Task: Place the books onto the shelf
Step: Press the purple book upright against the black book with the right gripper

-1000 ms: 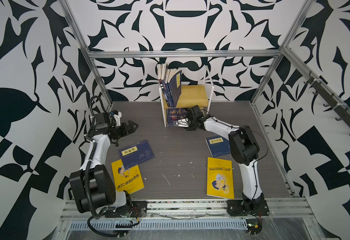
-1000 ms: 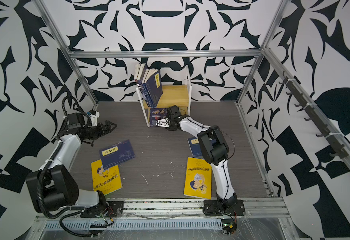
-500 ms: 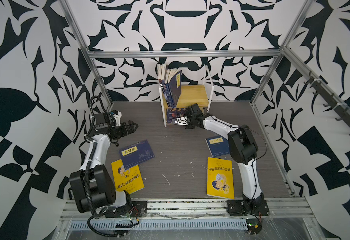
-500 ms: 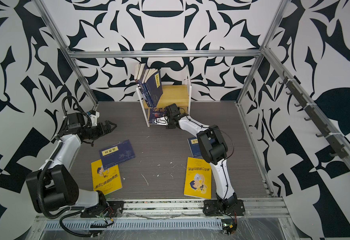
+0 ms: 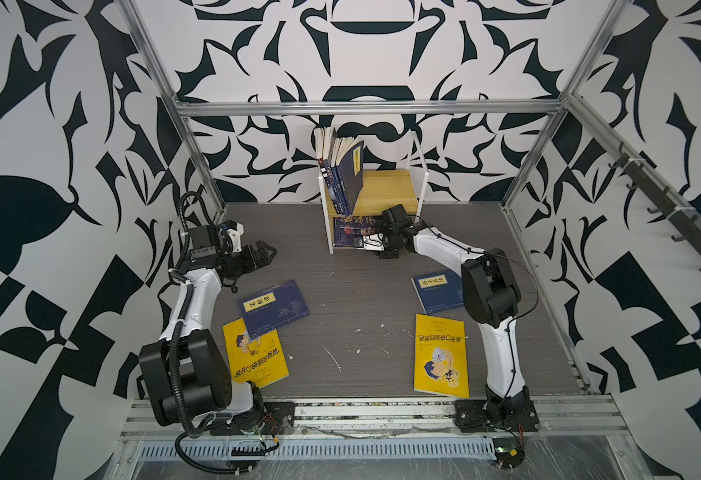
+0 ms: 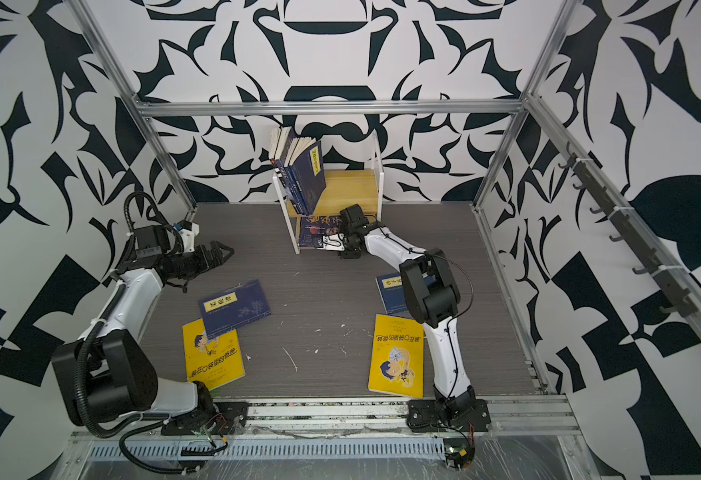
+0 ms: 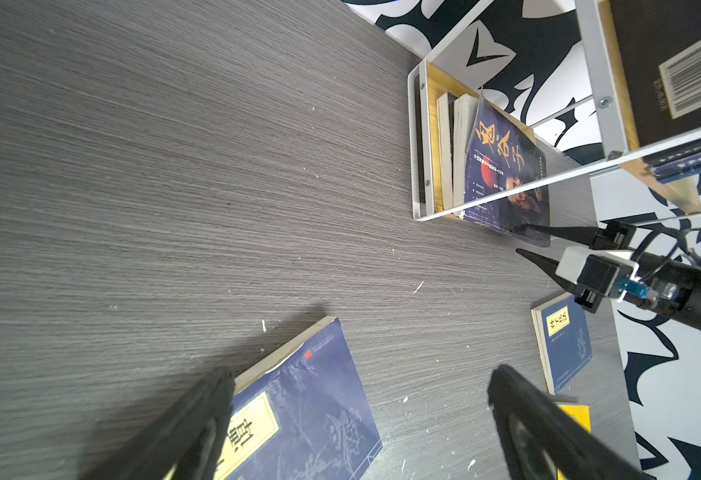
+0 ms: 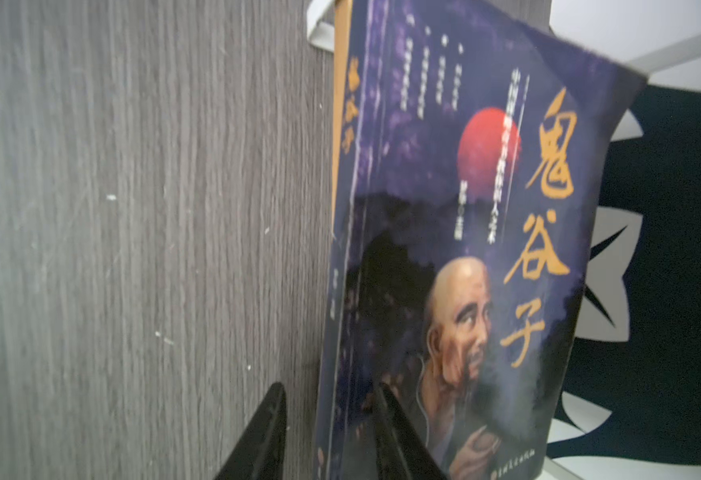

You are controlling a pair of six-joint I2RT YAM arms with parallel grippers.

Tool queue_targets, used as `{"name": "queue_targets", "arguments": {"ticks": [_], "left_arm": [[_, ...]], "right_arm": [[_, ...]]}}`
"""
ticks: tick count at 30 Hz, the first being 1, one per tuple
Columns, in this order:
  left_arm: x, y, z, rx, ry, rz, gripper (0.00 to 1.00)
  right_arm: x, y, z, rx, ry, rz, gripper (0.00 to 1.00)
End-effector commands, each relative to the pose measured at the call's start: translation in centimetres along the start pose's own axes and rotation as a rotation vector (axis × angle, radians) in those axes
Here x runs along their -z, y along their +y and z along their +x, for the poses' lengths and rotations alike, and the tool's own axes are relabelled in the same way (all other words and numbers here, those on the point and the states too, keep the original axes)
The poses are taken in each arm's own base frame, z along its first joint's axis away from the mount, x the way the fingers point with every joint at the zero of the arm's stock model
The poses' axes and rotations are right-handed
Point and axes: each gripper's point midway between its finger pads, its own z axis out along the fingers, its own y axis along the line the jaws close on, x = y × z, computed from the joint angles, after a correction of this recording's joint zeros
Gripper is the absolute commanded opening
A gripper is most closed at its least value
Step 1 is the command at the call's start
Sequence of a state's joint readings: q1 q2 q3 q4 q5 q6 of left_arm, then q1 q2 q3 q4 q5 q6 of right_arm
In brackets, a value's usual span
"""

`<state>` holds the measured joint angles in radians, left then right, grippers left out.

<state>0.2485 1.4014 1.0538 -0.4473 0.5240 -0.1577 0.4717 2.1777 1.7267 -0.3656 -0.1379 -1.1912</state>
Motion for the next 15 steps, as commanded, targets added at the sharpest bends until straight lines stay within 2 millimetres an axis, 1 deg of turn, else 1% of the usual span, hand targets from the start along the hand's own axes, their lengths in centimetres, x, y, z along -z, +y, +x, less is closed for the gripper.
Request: {"name": "queue_targets", "arguments": {"ticks": [1, 5, 11, 15], "left_arm": [[0.2, -0.2, 0.4, 0.003, 0.005, 0.012, 1.0], [0.3, -0.2, 0.4, 0.003, 0.005, 0.011, 1.0], [0.2, -0.1, 0.5, 0.004, 0.008, 0.006, 1.0], [0.2, 0.0, 0.5, 0.006, 0.009, 0.006, 1.0]], "right_arm": [[2.5, -1.5, -0.8, -0.029, -0.024, 0.032, 0.37], [1.9, -2.6, -0.2, -0.027, 0.005, 0.077, 0.34], [1.5, -4.3, 0.0, -0.023, 0.018, 0.142, 0.3], [1.3, -4.9, 0.2, -0.018, 0.027, 0.169, 0.29]]}}
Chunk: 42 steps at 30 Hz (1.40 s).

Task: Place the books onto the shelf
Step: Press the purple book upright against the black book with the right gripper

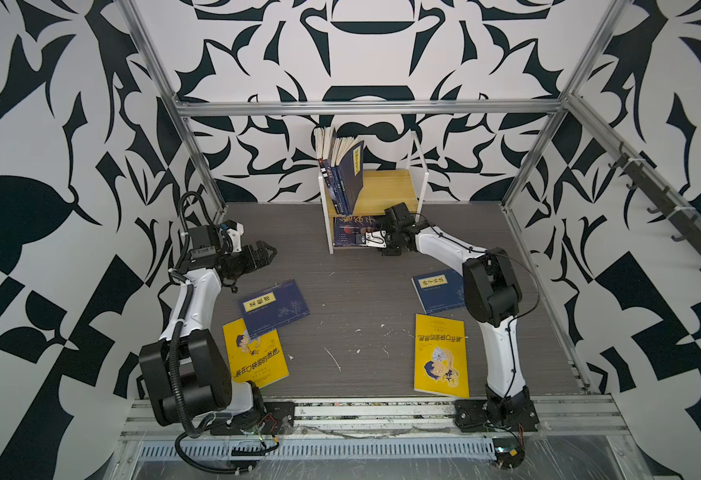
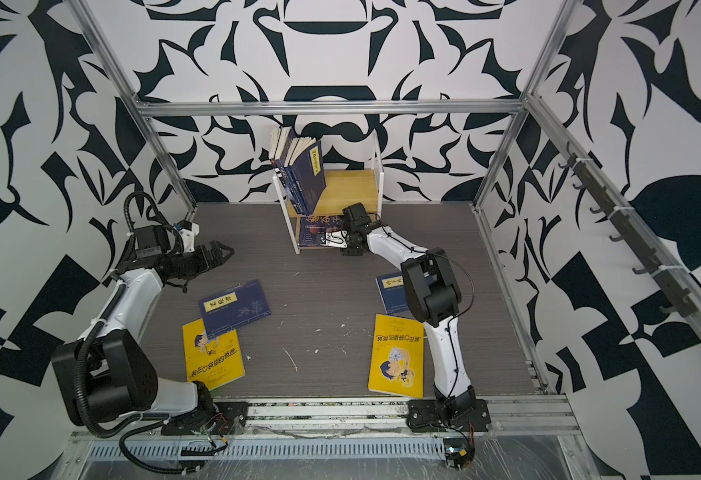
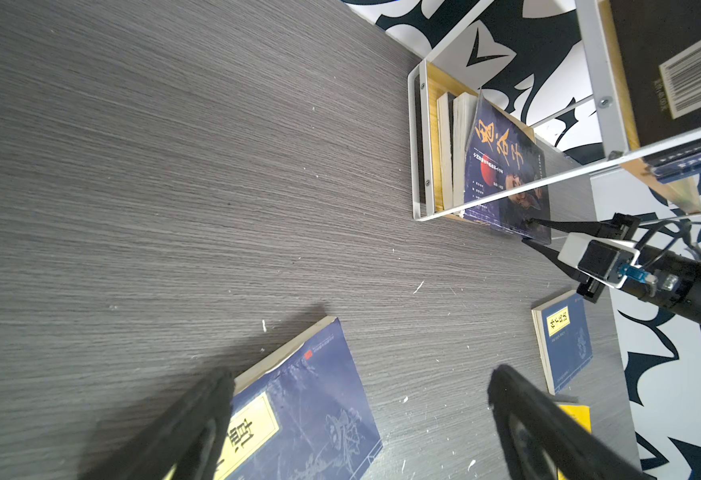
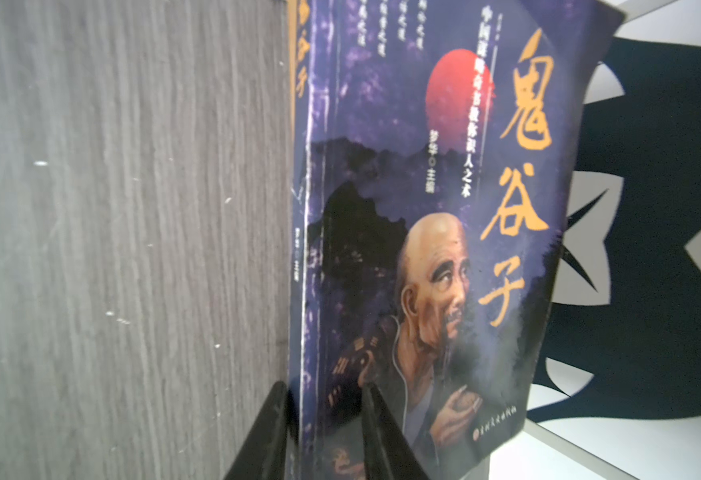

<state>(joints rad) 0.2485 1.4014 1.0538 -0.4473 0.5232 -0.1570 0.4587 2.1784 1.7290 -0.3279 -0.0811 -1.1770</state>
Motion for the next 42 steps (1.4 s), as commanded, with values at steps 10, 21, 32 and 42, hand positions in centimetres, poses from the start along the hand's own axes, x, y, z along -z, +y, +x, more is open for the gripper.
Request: {"name": "queue_targets", "arguments": {"ticks": [10, 21, 32, 42], "left_arm": [[0.1, -0.1, 0.5, 0.007, 0.013, 0.011, 1.0], [0.1, 0.0, 0.5, 0.012, 0.015, 0.012, 1.0], [0.0, 0.0, 0.6, 0.014, 0.017, 0.012, 1.0], [0.2, 0.0, 0.7, -0.054, 0.032, 0.006, 1.0]], "right_arm": [[0.5, -4.2, -0.7, 0.004, -0.009, 0.136, 0.27], [1.2, -3.8, -2.3, -0.017, -0.06, 0.089, 0.3], [0.8, -3.5, -6.7, -0.081, -0.169, 0.055, 0.44], [0.0, -2.5, -8.5, -0.061, -0.175, 0.074, 0.52]]}}
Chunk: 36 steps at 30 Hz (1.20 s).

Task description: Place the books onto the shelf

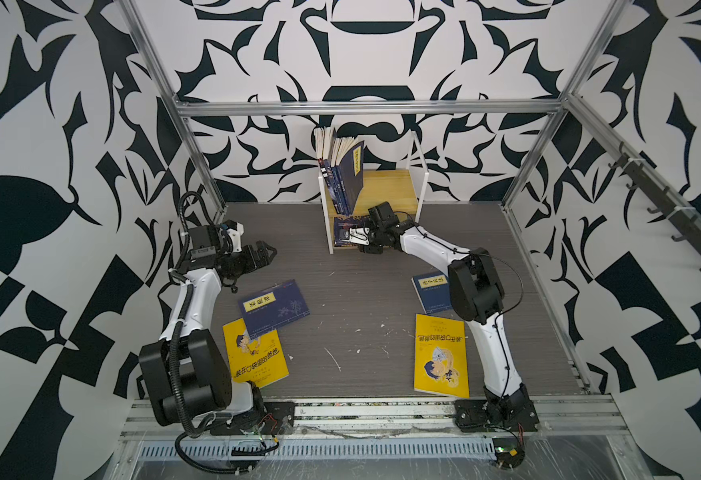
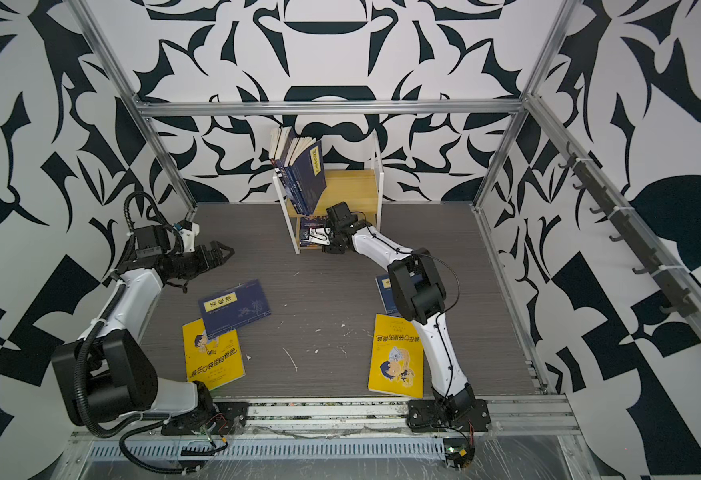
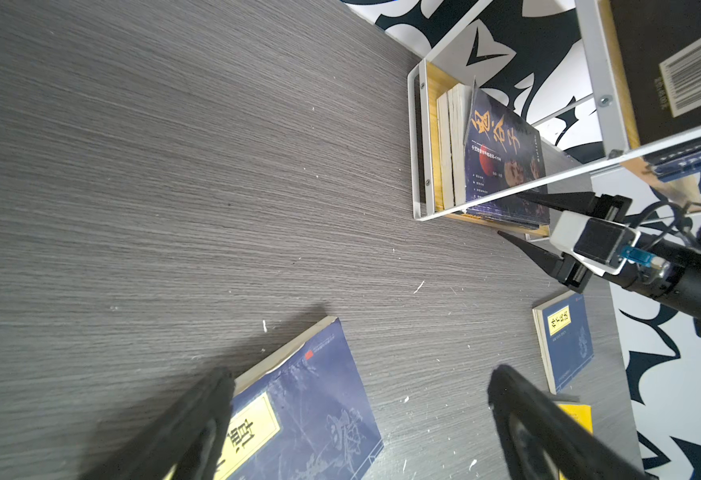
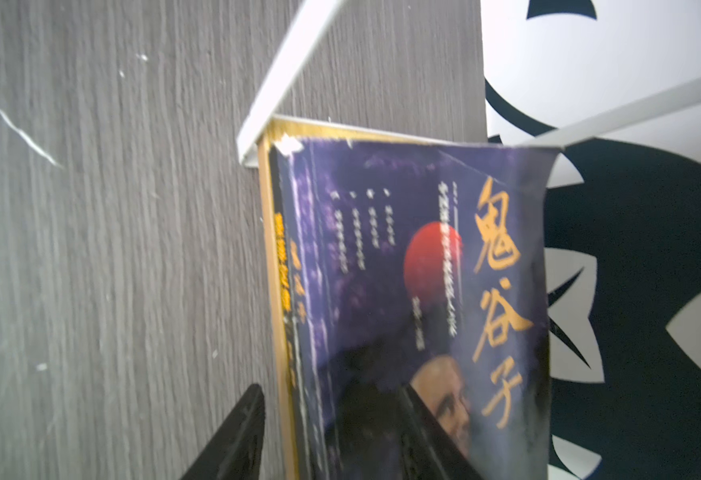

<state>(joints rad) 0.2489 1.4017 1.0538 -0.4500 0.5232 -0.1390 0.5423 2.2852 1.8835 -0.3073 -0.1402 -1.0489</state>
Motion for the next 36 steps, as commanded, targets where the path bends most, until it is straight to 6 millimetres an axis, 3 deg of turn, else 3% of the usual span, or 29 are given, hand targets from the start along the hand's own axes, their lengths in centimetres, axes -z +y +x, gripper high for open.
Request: {"name": "queue_targets", "arguments": {"ticks": [1, 7, 11, 15, 21, 25, 31, 36], "left_arm": [[0.4, 0.0, 0.5, -0.07, 0.04, -0.004, 1.0], [1.3, 2.8, 1.3, -0.174, 0.114, -0.172, 1.0], [2.5, 5.6, 1.7, -0.048, 0.085, -0.249, 1.0], [2.9, 6.9, 3.1, -0.023, 0.106, -0.272, 1.0], [1.8, 8.6, 5.8, 0.11, 0.222, -0.24, 1.0], [2.0, 9.2, 6.1, 0.119, 0.22, -0.245, 0.99], [2.4, 11.0, 7.7, 0.099, 0.309, -0.289, 0.98], [2.7, 11.8, 8.4, 0.069, 0.353, -0.321, 0.97]], "right_arm": [[2.2, -1.7, -2.6, 0.003, -0.054, 0.065, 0.52], [5.2, 1.2, -4.5, 0.018, -0.089, 0.039, 0.56], [7.3, 4.0, -6.2, 0.026, -0.124, 0.037, 0.59], [8.6, 7.7, -8.9, 0.051, -0.174, 0.018, 0.59], [8.8, 13.3, -14.9, 0.073, -0.314, -0.002, 0.59], [8.7, 16.2, -18.1, 0.091, -0.386, 0.004, 0.59], [7.8, 19.4, -20.2, 0.12, -0.423, -0.01, 0.59], [7.1, 21.0, -21.4, 0.124, -0.453, -0.012, 0.59]]}}
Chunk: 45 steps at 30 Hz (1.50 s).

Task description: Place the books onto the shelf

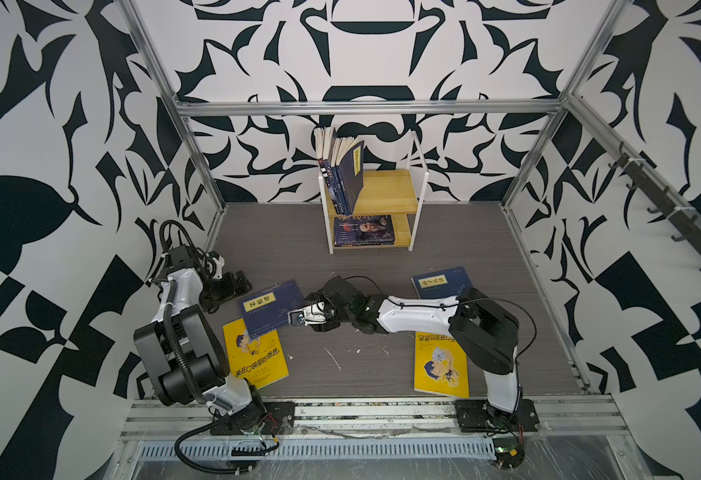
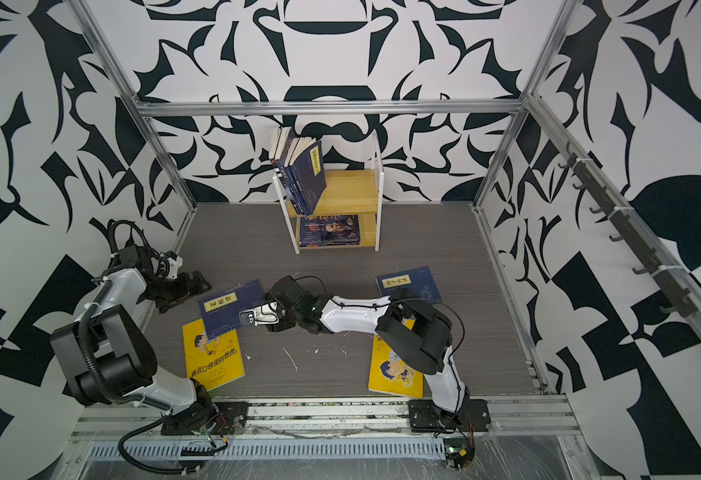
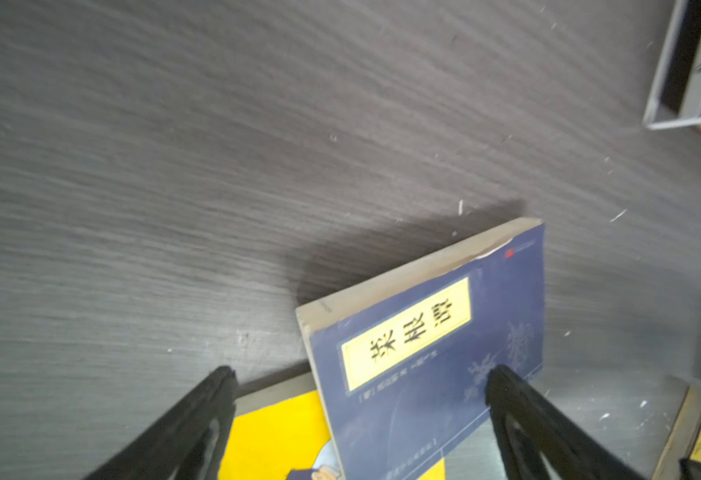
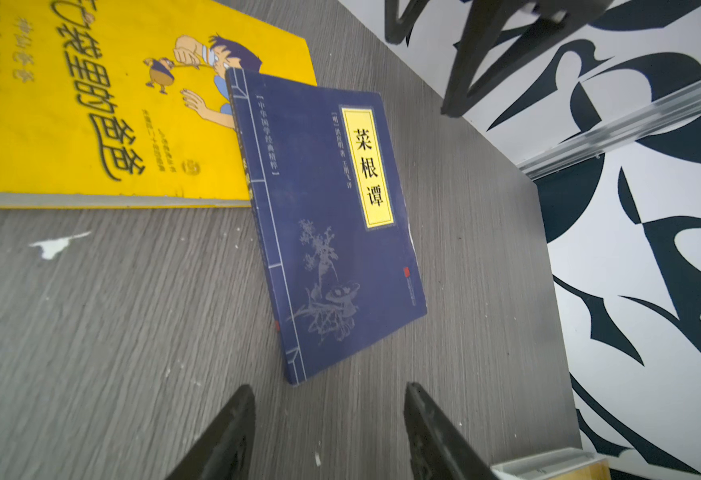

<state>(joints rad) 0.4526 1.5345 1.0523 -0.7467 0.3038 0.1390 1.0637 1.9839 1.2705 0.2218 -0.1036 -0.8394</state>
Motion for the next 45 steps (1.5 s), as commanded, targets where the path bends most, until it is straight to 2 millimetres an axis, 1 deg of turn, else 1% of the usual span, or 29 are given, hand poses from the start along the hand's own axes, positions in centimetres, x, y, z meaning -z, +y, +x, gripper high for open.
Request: {"name": "queue_targets", "arguments": {"ticks": [1, 4, 7, 10, 11, 13, 14, 17, 21, 25, 28, 29, 32, 34, 37, 38, 39, 41, 45], "left_arm": [[0.0, 0.6, 2.0, -0.029, 0.092, -0.024, 0.96], [-0.5, 0.8, 2.8, -0.05, 0.126, -0.021, 0.95], [-0.9, 1.0, 2.7, -0.052, 0.124, -0.028, 0.91], [-1.4, 1.2, 3.0, -0.04, 0.138, -0.025, 0.86], [-1.6, 1.0, 3.1, -0.034, 0.141, -0.01, 0.81], [-1.9, 0.5, 3.0, -0.011, 0.142, 0.026, 0.75], [-2.1, 0.5, 2.4, -0.011, 0.122, 0.033, 0.73], [-2.6, 0.3, 2.2, 0.011, 0.13, 0.059, 0.71], [-3.7, -0.9, 2.7, -0.007, 0.176, 0.089, 0.66], [-4.5, -2.2, 3.0, -0.016, 0.209, 0.128, 0.6], [-4.9, -3.9, 3.3, -0.046, 0.227, 0.166, 0.59], [-5.0, -4.4, 3.4, -0.052, 0.233, 0.18, 0.58], [-5.2, -5.6, 3.6, -0.068, 0.245, 0.206, 0.56], [-5.2, -6.1, 3.6, -0.085, 0.243, 0.212, 0.56], [-4.7, -6.6, 3.3, -0.089, 0.226, 0.222, 0.56], [-4.5, -6.8, 3.2, -0.086, 0.218, 0.223, 0.56], [-4.1, -6.9, 2.9, -0.085, 0.204, 0.224, 0.59], [-3.6, -7.2, 2.2, -0.084, 0.173, 0.224, 0.69], [-2.3, -7.8, 0.4, -0.076, 0.101, 0.223, 0.8]], "right_arm": [[-0.2, -1.3, -2.1, -0.013, -0.06, 0.08, 0.59], [-1.5, -0.9, -2.6, -0.018, -0.066, 0.085, 0.59], [-2.8, -0.3, -2.6, -0.017, -0.064, 0.08, 0.59], [-4.1, 0.4, -2.8, -0.016, -0.066, 0.073, 0.59], [-4.5, 0.5, -2.9, -0.014, -0.067, 0.076, 0.59], [-5.4, 0.5, -3.0, -0.014, -0.063, 0.092, 0.59], [-5.7, 0.4, -2.9, -0.016, -0.058, 0.099, 0.59], [-6.9, 0.4, -2.6, -0.015, -0.036, 0.124, 0.59], [-8.5, 0.7, -1.6, 0.021, 0.013, 0.153, 0.59], [-9.6, 0.5, -0.8, 0.035, 0.047, 0.199, 0.59], [-10.3, 0.2, -0.3, 0.033, 0.062, 0.23, 0.55], [-10.4, -0.2, 0.1, 0.031, 0.086, 0.261, 0.51], [-10.5, -1.0, 0.5, 0.032, 0.107, 0.306, 0.38], [-10.2, -1.5, 0.6, 0.037, 0.113, 0.324, 0.25], [-9.3, -2.4, 0.3, 0.018, 0.1, 0.342, 0.0], [-8.9, -2.8, 0.2, 0.005, 0.097, 0.35, 0.0], [-8.5, -3.1, 0.3, -0.013, 0.094, 0.357, 0.0], [-7.4, -4.0, 0.4, -0.055, 0.082, 0.379, 0.0], [-5.5, -5.1, 1.1, -0.089, 0.09, 0.416, 0.0]]}}
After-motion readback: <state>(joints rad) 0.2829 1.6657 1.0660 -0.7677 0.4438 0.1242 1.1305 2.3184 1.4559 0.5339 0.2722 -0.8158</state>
